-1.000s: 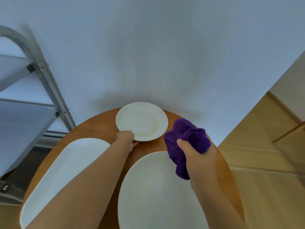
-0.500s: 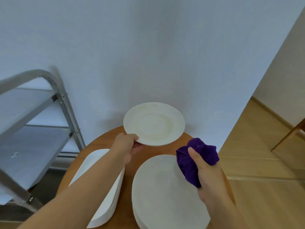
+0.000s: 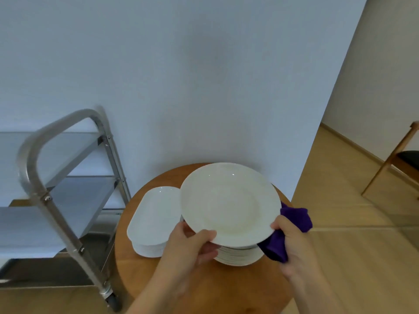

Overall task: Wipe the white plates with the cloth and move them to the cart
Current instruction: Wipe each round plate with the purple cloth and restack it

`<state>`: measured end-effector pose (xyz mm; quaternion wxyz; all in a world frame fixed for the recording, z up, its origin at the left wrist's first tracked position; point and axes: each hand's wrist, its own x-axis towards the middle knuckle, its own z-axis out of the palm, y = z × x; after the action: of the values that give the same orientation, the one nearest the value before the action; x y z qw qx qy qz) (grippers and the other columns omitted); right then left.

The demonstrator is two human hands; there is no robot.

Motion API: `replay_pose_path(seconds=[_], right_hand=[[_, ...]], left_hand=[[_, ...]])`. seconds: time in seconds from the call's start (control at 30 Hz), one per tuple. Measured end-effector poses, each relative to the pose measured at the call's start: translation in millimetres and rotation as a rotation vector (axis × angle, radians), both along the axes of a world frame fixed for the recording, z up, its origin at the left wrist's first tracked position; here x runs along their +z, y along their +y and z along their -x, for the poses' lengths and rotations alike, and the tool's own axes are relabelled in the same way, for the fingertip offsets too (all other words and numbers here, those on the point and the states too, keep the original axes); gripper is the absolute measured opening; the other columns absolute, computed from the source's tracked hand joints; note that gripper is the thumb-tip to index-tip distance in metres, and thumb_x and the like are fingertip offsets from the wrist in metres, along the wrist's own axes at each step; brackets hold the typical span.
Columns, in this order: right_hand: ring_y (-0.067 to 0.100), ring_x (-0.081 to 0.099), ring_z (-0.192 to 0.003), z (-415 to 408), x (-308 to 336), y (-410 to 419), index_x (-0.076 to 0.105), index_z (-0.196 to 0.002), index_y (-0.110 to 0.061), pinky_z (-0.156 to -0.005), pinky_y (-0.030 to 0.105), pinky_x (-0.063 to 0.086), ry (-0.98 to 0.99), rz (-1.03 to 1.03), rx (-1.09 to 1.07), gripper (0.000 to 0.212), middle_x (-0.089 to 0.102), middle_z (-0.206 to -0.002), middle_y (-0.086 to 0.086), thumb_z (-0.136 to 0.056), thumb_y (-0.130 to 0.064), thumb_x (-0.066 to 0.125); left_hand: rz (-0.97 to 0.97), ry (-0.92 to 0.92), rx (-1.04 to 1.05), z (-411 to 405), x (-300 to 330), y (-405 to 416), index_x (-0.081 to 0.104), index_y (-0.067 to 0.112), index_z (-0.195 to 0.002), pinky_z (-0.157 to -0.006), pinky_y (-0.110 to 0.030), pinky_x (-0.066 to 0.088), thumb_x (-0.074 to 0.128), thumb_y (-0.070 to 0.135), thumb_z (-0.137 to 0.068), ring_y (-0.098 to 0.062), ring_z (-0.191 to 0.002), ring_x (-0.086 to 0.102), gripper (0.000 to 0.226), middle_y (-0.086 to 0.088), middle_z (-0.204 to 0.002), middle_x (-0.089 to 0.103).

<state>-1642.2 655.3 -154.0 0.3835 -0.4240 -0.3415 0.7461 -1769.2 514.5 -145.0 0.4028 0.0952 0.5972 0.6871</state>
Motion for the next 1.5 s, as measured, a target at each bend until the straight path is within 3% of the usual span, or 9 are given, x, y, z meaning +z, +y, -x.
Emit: replay_pose_path(seconds=[0.17,0.3,0.47,0.57,0.63,0.73,0.9,1.23,1.5], right_hand=[[0.024,0.062,-0.066,-35,5,-20,0.056,-0.089,-0.009,-0.044,0.029,0.05,-0.015,0.125,0.101,0.031,0.069,-0.068,0.007,-0.061,0.003,0.058],[0.023,0.063,-0.068,-43,0,-37,0.058,-0.091,-0.009,-0.049,0.031,0.049,-0.075,0.084,0.165,0.031,0.07,-0.071,0.007,-0.063,0.003,0.059],[0.013,0.065,-0.064,-45,-5,-40,0.062,-0.092,-0.02,-0.059,0.032,0.048,-0.125,-0.164,0.086,0.019,0.07,-0.067,-0.005,-0.082,-0.004,0.061],[0.012,0.064,-0.084,-51,5,-37,0.065,-0.099,-0.032,-0.074,0.033,0.05,-0.023,-0.596,0.069,0.029,0.07,-0.091,-0.008,-0.077,-0.014,0.066],[0.012,0.055,-0.116,-51,12,-40,0.063,-0.112,-0.037,-0.092,0.032,0.046,-0.025,-0.803,0.286,0.039,0.058,-0.128,-0.006,-0.073,-0.036,0.066],[0.01,0.012,-0.144,-36,6,-44,0.045,-0.13,-0.045,-0.115,0.041,0.022,-0.592,-0.875,0.598,0.066,0.02,-0.156,-0.008,-0.07,-0.072,0.05],[0.028,-0.008,-0.146,4,-24,-52,-0.002,-0.151,-0.026,-0.117,0.043,0.0,-1.134,-0.966,0.479,0.079,0.005,-0.159,0.006,-0.091,-0.061,0.037],[0.014,0.02,-0.142,50,-34,-74,0.007,-0.15,-0.028,-0.117,0.038,0.022,-0.637,-1.274,0.598,0.075,0.02,-0.156,-0.003,-0.09,-0.044,0.05],[0.008,0.04,-0.128,30,-32,-89,0.016,-0.149,-0.034,-0.109,0.028,0.033,-0.483,-1.179,0.991,0.061,0.039,-0.145,-0.011,-0.095,-0.04,0.045]], left_hand=[[-0.175,-0.227,-0.057,-1,-4,-37,0.057,0.023,-0.108,-0.084,-0.053,0.053,0.075,0.029,-0.058,-0.032,-0.099,0.067,0.053,-0.009,-0.103,0.072],[-0.365,-0.404,0.1,-6,-7,-39,0.057,0.027,-0.102,-0.062,-0.046,0.057,0.063,0.012,-0.071,-0.03,-0.078,0.072,0.034,-0.008,-0.086,0.075],[-0.39,-0.449,0.23,-23,-29,-37,0.056,0.028,-0.099,-0.061,-0.043,0.058,0.049,0.019,-0.091,-0.029,-0.073,0.072,0.014,-0.007,-0.083,0.075],[-0.422,-0.483,0.246,-28,-38,-34,0.06,0.025,-0.103,-0.058,-0.041,0.058,0.044,0.028,-0.095,-0.029,-0.077,0.072,0.018,-0.009,-0.09,0.075],[-0.405,-0.497,0.272,-31,-41,-30,0.062,0.023,-0.105,-0.062,-0.04,0.056,0.044,0.032,-0.095,-0.029,-0.079,0.072,0.022,-0.008,-0.09,0.075],[-0.382,-0.528,0.292,-40,-39,-26,0.061,0.028,-0.104,-0.062,-0.04,0.057,0.046,0.037,-0.094,-0.029,-0.08,0.072,0.021,-0.006,-0.088,0.075],[-0.404,-0.53,0.299,-53,-41,-24,0.059,0.031,-0.117,-0.06,-0.04,0.057,0.05,0.033,-0.091,-0.028,-0.083,0.072,0.028,-0.006,-0.097,0.074],[-0.502,-0.368,0.101,-45,-50,-29,0.051,0.02,-0.134,-0.089,-0.045,0.05,0.046,0.044,-0.084,-0.031,-0.114,0.06,0.055,-0.012,-0.125,0.062],[-0.407,-0.394,0.367,-35,-47,-30,0.073,0.022,-0.095,-0.058,-0.031,0.059,0.051,0.043,-0.089,-0.022,-0.081,0.072,0.031,-0.006,-0.091,0.075]])
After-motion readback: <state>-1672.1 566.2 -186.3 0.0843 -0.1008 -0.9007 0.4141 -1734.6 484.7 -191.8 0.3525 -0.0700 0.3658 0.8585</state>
